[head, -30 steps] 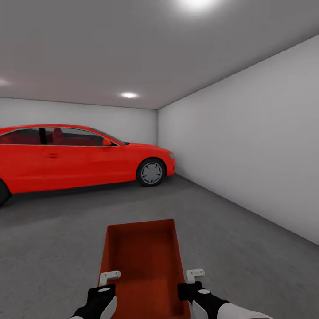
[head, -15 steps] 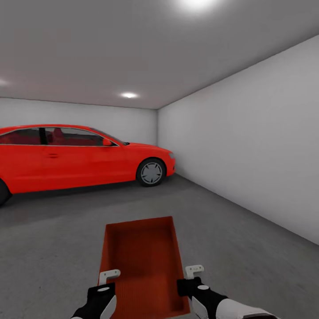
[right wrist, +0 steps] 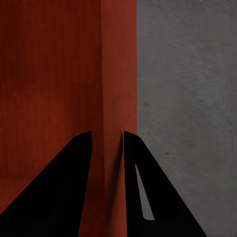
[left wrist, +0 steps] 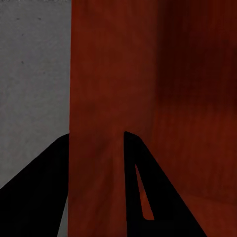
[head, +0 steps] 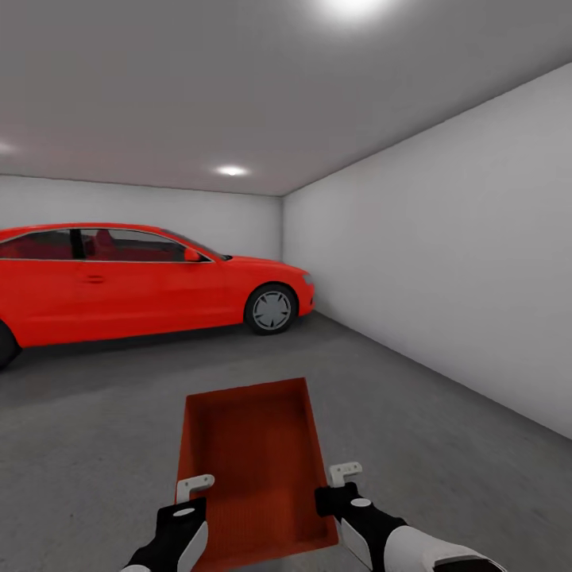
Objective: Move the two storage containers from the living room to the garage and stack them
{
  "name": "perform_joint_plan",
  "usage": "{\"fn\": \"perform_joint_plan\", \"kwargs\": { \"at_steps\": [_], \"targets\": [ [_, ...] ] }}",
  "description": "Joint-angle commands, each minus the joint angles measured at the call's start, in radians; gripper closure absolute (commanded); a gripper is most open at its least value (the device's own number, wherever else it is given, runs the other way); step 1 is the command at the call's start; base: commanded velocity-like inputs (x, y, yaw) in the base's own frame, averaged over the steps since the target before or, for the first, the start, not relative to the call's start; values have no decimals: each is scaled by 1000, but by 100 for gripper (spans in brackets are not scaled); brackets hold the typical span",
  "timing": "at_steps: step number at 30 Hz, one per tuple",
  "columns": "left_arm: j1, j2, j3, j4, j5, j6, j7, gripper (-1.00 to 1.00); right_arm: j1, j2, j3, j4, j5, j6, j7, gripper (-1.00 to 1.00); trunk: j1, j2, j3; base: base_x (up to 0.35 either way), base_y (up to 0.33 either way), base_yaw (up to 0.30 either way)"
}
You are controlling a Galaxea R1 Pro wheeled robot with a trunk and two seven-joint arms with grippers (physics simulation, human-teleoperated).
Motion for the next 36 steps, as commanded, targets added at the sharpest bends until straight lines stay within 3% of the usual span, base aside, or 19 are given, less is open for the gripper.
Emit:
{"fn": "perform_joint_plan", "kwargs": {
  "at_steps": [1, 14, 15, 36],
  "targets": [
    [1, 2, -4, 0, 13, 7, 8, 100, -2, -5, -2, -3, 4, -3, -6, 100, 0, -1, -1, 0, 0, 0],
    [1, 2, 15, 0, -6, 7, 6, 100, -2, -4, 2, -3, 2, -2, -5, 100, 0, -1, -2, 0, 0, 2],
    [1, 2, -68, 0, 40, 7, 8, 100, -2, -3, -48, -3, 2, -2, -5, 100, 0, -1, -3, 0, 0, 47],
    [1, 2, -68, 0, 40, 7, 8, 100, -2, -4, -48, -3, 1, -2, -5, 100, 0, -1, -34, 0, 0, 81]
  ]
}}
